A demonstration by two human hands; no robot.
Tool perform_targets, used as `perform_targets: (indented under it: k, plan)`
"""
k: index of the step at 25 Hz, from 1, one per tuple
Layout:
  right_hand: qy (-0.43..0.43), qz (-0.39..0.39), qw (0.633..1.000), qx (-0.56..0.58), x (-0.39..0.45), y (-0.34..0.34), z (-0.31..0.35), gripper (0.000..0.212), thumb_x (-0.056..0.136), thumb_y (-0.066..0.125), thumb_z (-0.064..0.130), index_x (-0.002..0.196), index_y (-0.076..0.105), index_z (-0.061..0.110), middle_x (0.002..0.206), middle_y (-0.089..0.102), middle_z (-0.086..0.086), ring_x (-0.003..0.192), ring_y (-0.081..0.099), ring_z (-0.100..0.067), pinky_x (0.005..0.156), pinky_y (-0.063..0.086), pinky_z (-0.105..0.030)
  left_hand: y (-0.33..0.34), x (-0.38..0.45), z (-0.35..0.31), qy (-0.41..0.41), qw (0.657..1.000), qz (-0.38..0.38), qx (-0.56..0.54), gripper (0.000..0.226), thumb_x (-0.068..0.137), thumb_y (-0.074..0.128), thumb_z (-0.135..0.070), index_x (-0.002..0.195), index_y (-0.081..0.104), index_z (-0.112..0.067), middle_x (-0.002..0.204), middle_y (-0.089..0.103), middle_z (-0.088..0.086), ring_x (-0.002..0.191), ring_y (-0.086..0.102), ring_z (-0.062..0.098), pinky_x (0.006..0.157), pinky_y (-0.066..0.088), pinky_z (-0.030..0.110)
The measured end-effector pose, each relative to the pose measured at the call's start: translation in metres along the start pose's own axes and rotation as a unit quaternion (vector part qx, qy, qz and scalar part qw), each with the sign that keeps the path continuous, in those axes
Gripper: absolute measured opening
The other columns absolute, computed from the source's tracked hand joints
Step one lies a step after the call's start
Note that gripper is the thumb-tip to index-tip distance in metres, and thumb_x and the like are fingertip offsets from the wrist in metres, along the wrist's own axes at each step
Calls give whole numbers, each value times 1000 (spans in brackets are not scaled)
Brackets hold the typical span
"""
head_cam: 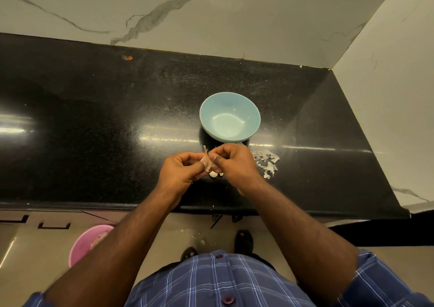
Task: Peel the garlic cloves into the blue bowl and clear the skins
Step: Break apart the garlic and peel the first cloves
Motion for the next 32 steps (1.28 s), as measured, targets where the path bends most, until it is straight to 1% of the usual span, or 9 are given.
perform_targets:
  k: [5,10,13,17,20,23,25,29,32]
  plan:
    - [82,29,991,101,5,-4,-13,10,97,61,1,101,69,7,99,74,-9,87,71,-21,76,59,-32,-6,4,6,-39,997,-32,-57,16,94,66,0,110,69,-1,99,78,14,97,76,28,81,62,30]
    - [14,20,979,-202,12,-15,-20,21,93,72,17,114,74,17,100,74,4,94,67,-10,90,55,-29,-8,4,13,-62,994,-34,-82,16,91,69,1,107,69,-4,98,78,14,100,75,31,80,62,28]
    - [-2,33,966,-258,8,-9,-15,22,93,73,22,114,75,16,105,76,1,93,66,-8,90,53,-28,-9,4,14,-62,995,-30,-69,19,91,69,2,110,68,0,102,76,19,102,74,33,81,62,29]
    - [-27,12,979,-203,4,-11,-6,23,94,72,24,115,76,17,106,77,3,91,67,-4,91,54,-26,-11,0,11,-55,996,-27,-61,23,91,69,1,115,69,2,104,75,20,100,75,30,83,63,31]
    - [-9,51,996,-68,-2,1,-5,17,86,81,29,99,77,19,87,78,0,81,73,-13,84,62,-41,-9,-1,6,-40,998,-6,-38,27,86,76,-6,112,72,-1,102,77,16,99,76,27,84,62,34]
    - [5,38,999,-9,-4,6,-6,1,89,76,12,90,75,12,80,76,-10,77,73,-31,80,63,-48,-7,-1,7,-45,998,-2,-40,22,87,74,-4,109,73,-3,101,78,14,99,75,28,83,62,34]
    - [19,23,1000,-4,-1,2,-8,8,94,69,5,92,74,11,83,76,-12,78,74,-31,82,62,-48,-6,0,7,-50,997,-6,-63,20,88,71,-1,108,73,-3,100,78,15,98,76,29,79,62,31]
    - [4,12,985,-174,9,-12,-13,17,94,69,9,107,76,17,95,75,2,87,69,-8,89,58,-31,-6,1,9,-65,994,-20,-90,22,90,68,4,112,70,3,103,76,20,97,75,31,72,61,24]
    - [7,30,966,-258,8,-14,-16,22,92,74,20,114,75,18,101,75,5,88,64,-3,84,50,-21,-6,1,12,-72,994,-21,-85,20,90,68,3,110,72,-1,103,76,18,99,74,29,76,62,25]
Point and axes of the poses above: each hand's wrist, its own x-axis towards the middle knuckle, its own y-axis out of the palm, z = x × y, the point moved 6 cm from there along x, towards the middle knuckle
